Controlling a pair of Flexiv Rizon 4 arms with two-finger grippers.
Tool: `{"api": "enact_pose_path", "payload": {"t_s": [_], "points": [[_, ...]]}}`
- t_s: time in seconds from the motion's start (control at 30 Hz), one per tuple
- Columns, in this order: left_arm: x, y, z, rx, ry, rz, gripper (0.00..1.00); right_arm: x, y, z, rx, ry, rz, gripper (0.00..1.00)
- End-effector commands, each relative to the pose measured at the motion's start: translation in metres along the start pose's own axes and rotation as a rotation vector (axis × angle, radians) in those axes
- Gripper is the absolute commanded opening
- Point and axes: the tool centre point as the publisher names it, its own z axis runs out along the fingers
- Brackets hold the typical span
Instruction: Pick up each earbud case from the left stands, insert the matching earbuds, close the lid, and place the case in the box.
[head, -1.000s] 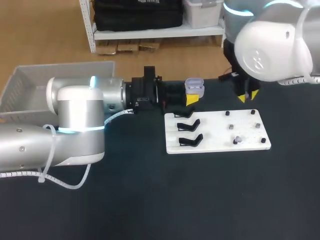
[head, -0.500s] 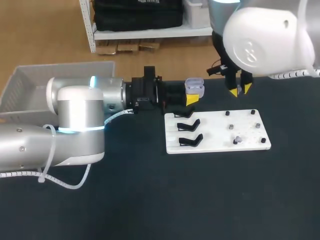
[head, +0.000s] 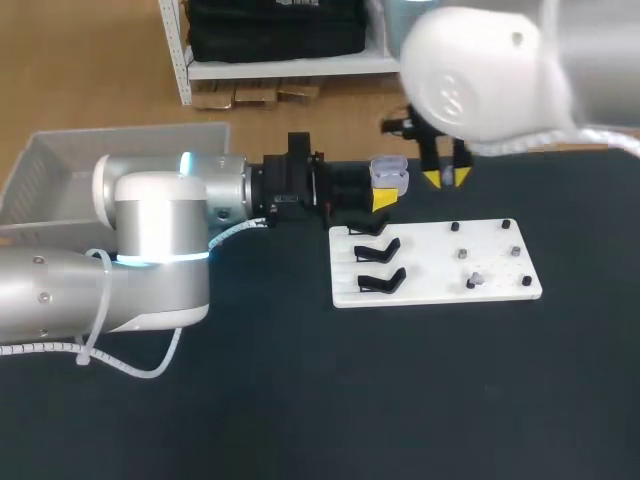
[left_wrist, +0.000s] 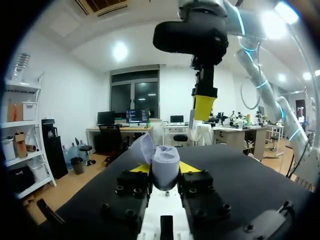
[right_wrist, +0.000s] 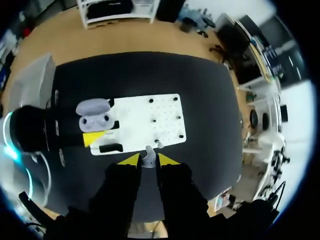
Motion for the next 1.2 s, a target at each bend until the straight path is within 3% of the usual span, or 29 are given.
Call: {"api": "enact_pose_path", "payload": {"t_s": [0.03,0.33,0.4,0.53,0.57,1.03,1.07,1.2], "points": [[0.001,-0.002,0.0,-0.009,-0.005,0.005,0.0,-0.009,0.024,-0.007,0.114,0.127,0.364,0.0],[0.001,-0.002,0.0,-0.009,-0.005,0.005,0.0,-0.013,0.039,-0.018,0.07,0.125,0.468,0.0],[0.001,-0.002,0.0,-0.009,-0.005,0.005,0.0,-0.013,0.04,-0.021,0.084,0.093,0.504,0.0],[0.001,-0.002,0.0,-0.009,-0.005,0.005,0.0,-0.014,0.041,-0.024,0.01,0.031,0.558,0.0],[0.001,-0.002,0.0,-0.009,-0.005,0.005,0.0,-0.014,0.041,-0.026,0.0,-0.021,0.534,0.0],[0.001,-0.002,0.0,-0.009,-0.005,0.005,0.0,-0.013,0.043,-0.022,0.007,-0.036,0.562,0.0],[0.001,-0.002,0.0,-0.009,-0.005,0.005,0.0,-0.013,0.046,-0.02,-0.042,-0.004,0.567,0.0],[0.001,-0.002,0.0,-0.009,-0.005,0.005,0.0,-0.014,0.054,-0.013,-0.075,0.001,0.637,0.0]]}}
